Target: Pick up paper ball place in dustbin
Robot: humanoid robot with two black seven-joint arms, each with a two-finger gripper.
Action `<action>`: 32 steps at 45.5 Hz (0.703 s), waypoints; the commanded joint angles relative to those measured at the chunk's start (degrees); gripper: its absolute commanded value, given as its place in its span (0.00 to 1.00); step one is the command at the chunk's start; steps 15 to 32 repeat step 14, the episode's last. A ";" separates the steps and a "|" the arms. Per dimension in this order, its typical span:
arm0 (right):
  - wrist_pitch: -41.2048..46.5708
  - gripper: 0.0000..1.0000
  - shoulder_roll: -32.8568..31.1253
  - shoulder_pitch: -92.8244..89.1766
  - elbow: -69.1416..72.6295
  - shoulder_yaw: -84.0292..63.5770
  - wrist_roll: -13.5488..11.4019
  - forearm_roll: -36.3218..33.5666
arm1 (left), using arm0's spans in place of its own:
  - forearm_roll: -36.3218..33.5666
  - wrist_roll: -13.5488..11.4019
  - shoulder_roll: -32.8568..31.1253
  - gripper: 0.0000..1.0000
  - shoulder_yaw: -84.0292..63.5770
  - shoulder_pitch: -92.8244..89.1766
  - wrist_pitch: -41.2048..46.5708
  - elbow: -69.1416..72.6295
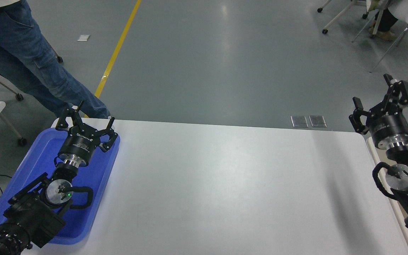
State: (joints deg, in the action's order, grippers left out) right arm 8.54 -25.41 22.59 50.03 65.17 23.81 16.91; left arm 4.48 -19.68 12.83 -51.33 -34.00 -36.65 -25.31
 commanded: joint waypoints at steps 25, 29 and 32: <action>0.69 1.00 3.08 -4.49 0.24 0.75 0.10 0.14 | -0.09 -0.01 0.00 1.00 0.00 -0.01 0.00 0.00; 0.69 1.00 3.08 -4.49 0.24 0.75 0.10 0.14 | -0.09 -0.01 0.00 1.00 0.00 -0.01 0.00 0.00; 0.69 1.00 3.08 -4.49 0.24 0.75 0.10 0.14 | -0.09 -0.01 0.00 1.00 0.00 -0.01 0.00 0.00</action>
